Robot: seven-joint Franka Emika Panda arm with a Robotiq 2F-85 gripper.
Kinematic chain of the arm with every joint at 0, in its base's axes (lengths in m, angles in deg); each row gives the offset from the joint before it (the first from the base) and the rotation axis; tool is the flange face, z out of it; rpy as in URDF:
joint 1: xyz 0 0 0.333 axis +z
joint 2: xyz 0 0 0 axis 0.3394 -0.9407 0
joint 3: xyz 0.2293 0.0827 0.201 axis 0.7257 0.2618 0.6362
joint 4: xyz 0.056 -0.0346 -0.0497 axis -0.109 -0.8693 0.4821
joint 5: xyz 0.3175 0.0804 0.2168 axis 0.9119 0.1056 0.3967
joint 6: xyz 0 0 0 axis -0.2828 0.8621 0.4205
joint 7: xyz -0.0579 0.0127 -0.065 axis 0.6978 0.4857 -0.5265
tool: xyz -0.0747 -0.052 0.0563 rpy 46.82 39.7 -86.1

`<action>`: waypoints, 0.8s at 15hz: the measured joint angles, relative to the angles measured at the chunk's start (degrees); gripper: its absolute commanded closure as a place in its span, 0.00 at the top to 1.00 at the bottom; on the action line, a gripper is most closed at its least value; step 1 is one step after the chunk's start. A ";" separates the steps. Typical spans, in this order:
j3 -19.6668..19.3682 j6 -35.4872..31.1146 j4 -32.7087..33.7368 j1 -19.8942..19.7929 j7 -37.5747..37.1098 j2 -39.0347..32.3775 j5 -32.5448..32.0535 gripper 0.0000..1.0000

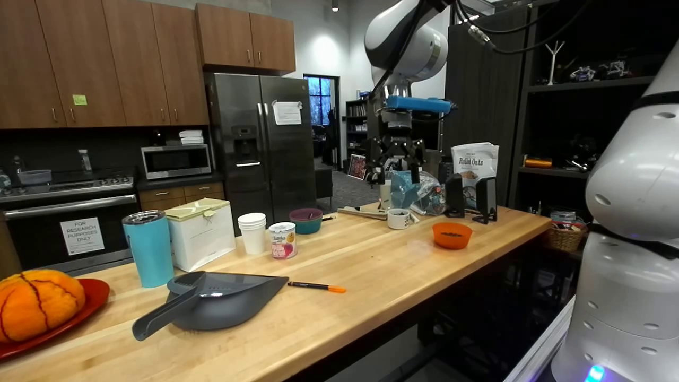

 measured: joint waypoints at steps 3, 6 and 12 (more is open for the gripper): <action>0.02 0.01 0.00 0.00 0.02 -0.02 0.00 1.00; 0.06 0.00 -0.01 0.00 0.02 -0.03 0.00 1.00; 0.00 -4.36 -0.06 -0.85 -0.92 -0.15 -0.03 1.00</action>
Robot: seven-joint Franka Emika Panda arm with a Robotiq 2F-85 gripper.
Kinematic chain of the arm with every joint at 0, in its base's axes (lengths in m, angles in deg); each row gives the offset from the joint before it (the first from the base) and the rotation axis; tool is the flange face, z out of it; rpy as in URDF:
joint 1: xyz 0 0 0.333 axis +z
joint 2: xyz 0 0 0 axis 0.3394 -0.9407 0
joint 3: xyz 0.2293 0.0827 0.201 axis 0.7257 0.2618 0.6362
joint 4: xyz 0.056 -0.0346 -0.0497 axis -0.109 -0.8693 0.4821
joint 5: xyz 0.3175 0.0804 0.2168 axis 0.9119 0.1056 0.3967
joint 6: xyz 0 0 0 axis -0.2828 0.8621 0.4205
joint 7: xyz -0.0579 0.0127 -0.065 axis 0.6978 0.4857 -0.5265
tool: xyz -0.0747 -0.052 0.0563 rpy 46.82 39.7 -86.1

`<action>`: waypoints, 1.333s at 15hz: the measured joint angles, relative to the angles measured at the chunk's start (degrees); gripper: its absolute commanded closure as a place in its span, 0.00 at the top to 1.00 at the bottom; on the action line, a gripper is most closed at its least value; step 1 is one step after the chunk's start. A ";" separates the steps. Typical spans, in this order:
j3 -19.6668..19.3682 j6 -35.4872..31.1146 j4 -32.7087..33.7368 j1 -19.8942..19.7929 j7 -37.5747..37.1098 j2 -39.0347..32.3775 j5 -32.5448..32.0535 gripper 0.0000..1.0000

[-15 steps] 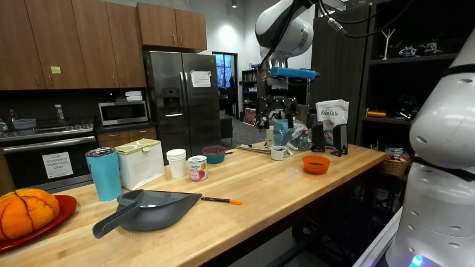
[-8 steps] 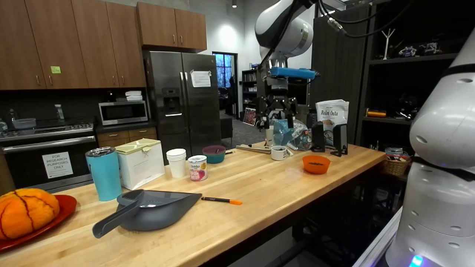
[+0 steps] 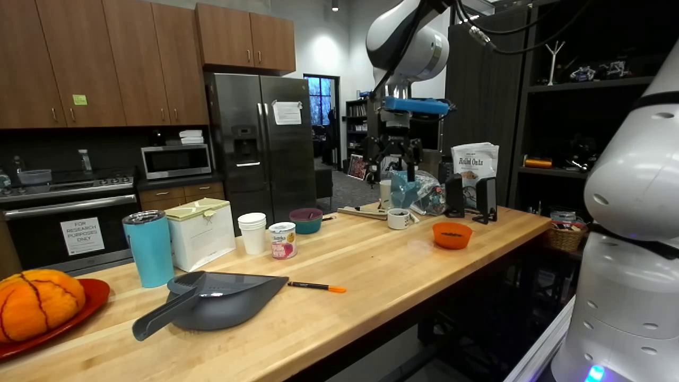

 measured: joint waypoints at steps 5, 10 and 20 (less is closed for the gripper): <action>-0.45 -11.33 -2.85 -1.09 -0.02 -1.40 -1.26 1.00; -0.35 -11.97 -3.14 -0.97 -0.01 -1.94 -1.33 1.00; -0.35 -11.96 -3.09 -0.96 -0.01 -1.91 -1.33 1.00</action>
